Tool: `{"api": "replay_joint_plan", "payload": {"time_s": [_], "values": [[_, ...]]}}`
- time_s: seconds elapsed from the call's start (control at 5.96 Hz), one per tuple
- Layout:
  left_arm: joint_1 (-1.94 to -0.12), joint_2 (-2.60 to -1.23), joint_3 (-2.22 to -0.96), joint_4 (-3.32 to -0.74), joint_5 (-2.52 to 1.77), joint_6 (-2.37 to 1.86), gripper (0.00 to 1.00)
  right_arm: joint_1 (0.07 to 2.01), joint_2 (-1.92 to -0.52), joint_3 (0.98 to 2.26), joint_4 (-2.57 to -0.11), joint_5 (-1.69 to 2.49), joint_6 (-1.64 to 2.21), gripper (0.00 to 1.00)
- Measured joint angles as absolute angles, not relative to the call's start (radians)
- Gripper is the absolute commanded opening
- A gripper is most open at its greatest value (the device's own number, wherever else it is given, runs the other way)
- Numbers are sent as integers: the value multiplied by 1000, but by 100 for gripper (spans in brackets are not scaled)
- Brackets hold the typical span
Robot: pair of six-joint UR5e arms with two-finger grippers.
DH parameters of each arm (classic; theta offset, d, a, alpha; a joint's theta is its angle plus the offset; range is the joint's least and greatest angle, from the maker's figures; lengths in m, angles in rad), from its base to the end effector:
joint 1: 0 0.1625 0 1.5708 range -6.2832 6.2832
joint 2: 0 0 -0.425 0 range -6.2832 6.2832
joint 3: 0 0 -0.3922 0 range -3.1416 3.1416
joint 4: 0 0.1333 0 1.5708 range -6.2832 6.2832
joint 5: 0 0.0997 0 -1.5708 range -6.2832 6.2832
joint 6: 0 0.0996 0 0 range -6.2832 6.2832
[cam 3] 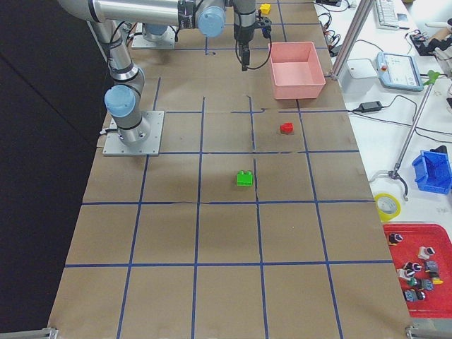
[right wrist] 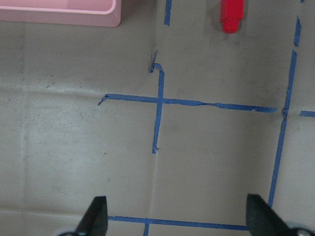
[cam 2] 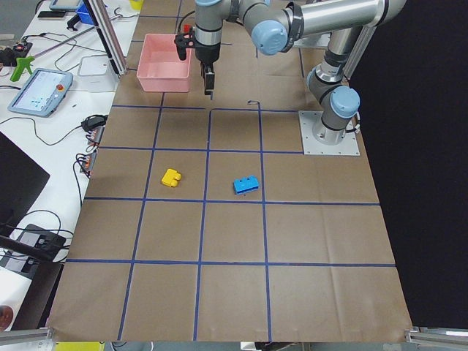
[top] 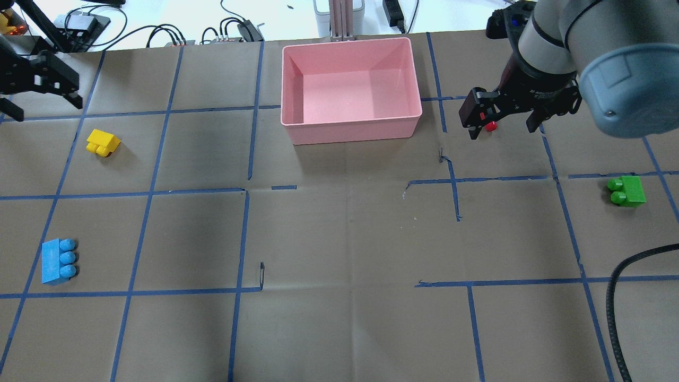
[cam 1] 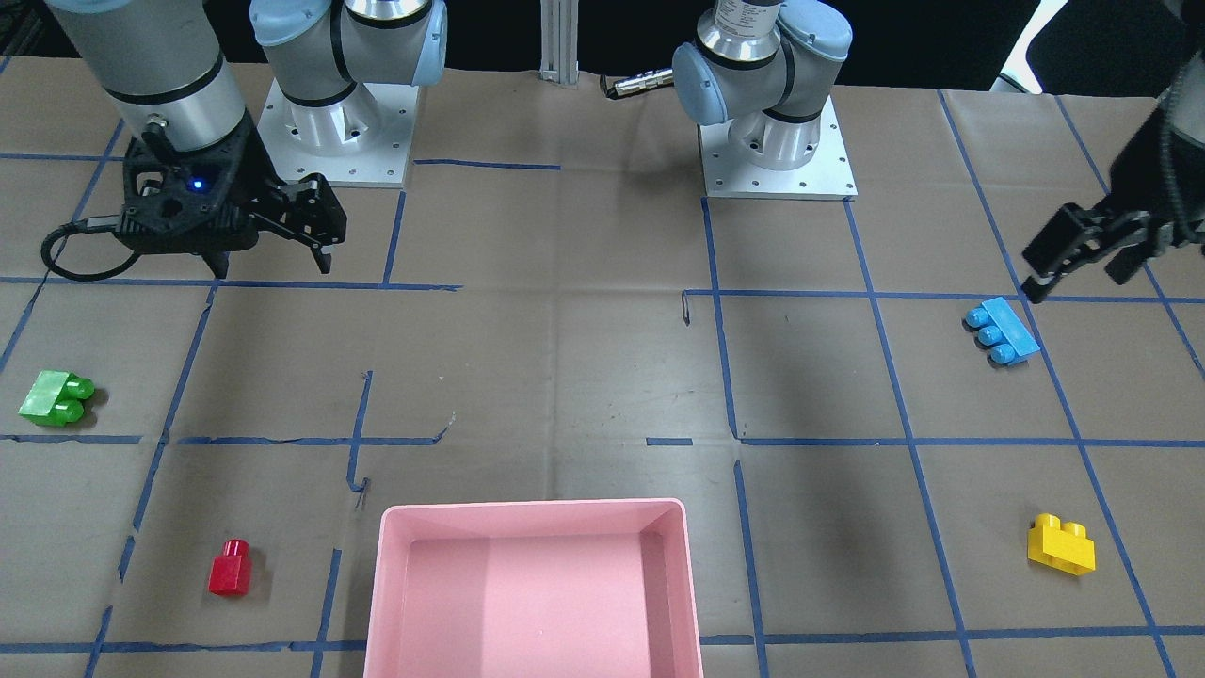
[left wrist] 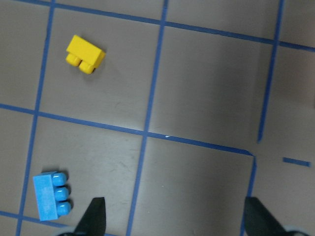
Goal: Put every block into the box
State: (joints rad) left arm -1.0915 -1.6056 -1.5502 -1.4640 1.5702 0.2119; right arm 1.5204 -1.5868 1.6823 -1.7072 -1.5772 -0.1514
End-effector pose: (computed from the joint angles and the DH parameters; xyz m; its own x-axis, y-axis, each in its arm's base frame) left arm 0.1194 -0.5189 0.4917 -0.9641 -0.2650 -0.0189 -0.2623 0.9607 -0.0905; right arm 0.1079 -0.4934 0.4546 -0.9949 -0.1004 0.0125 -0.1009 0.9941 -0.0395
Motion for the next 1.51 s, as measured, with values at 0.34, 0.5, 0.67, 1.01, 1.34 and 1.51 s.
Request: {"api": "replay_joint_plan", "payload": {"time_s": [0.34,0.5,0.67,1.01,1.34,1.51], "values": [[-873,-1652,-1603,-1463,1569,357,97,1369,-1596,1682,-1719,-1576,-376,100],[-793,-1660,-1642,-1461,1569,421,97,1275,-1601,1682,-1721,-1573,-519,100],[-751,-1664,-1672,-1455,1570,457,95,1179,-1596,1683,-1722,-1565,-621,100],[-713,-1674,-1778,-1361,1572,475,95,1017,-1549,1721,-1815,-1557,-687,99],[-698,-1700,-1986,-1058,1571,486,95,962,-1465,1781,-1990,-1572,-692,99],[-696,-1744,-2047,-935,1570,488,95,943,-1416,1797,-2021,-1575,-690,99]]}}
